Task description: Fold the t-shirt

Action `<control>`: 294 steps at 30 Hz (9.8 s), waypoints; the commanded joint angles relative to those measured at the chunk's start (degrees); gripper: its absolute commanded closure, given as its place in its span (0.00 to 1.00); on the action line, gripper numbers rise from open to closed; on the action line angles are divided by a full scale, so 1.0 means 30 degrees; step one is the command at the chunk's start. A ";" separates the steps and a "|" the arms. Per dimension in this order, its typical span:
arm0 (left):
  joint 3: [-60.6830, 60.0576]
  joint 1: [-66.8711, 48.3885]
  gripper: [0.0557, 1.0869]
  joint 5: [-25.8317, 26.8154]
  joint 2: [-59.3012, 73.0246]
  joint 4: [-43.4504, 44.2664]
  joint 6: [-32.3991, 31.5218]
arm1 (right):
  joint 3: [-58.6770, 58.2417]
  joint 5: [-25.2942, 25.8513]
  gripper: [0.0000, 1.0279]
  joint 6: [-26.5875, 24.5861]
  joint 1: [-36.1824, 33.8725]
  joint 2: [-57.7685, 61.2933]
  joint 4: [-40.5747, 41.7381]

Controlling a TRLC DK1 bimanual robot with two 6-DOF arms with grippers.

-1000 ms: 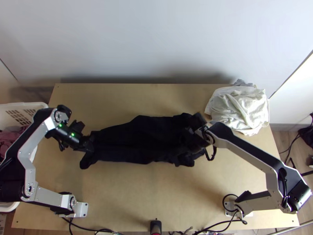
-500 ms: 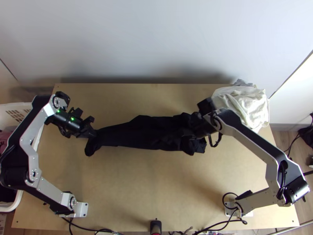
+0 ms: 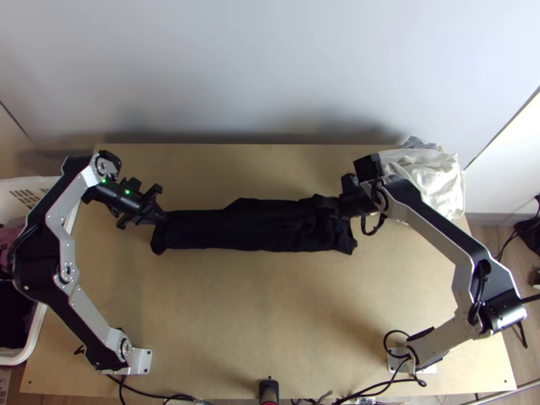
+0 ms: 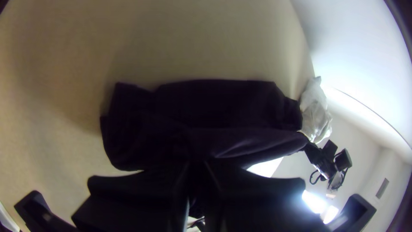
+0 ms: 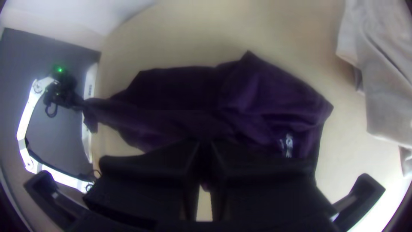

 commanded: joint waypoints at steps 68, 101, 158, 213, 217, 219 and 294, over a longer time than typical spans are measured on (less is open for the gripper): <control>-0.5487 0.4620 0.12 0.3167 0.0278 0.2704 0.4502 | 0.3055 0.1498 0.04 -0.0738 0.0318 -0.7927 -0.5868; -0.4315 0.1515 0.39 0.3782 0.1948 0.6425 0.1396 | 0.4257 0.1469 0.04 -0.0650 -0.0327 -0.7751 -0.6659; 1.0158 -1.1229 0.96 -0.2428 0.3179 0.0654 -0.3203 | -0.0460 0.1469 0.04 -0.0709 -0.0708 -1.1267 -0.4696; 1.3820 -1.9051 0.12 -0.3190 0.9888 1.6767 -1.4395 | -0.7052 0.1263 0.05 0.0493 -0.2729 -1.6189 -0.2587; 1.3820 -1.9403 0.05 -0.3249 1.0327 1.7851 -1.5889 | -0.7111 0.1146 0.05 0.0493 -0.2759 -1.6277 -0.2587; 1.3820 -1.9579 0.05 -0.3395 1.0650 1.8144 -1.6885 | -0.7198 0.1117 0.05 0.0493 -0.2729 -1.6394 -0.2587; -0.4403 0.3009 0.05 -0.1872 -1.5337 0.9531 -0.7422 | 0.4169 0.9086 0.97 -0.4107 0.7642 0.7659 0.0314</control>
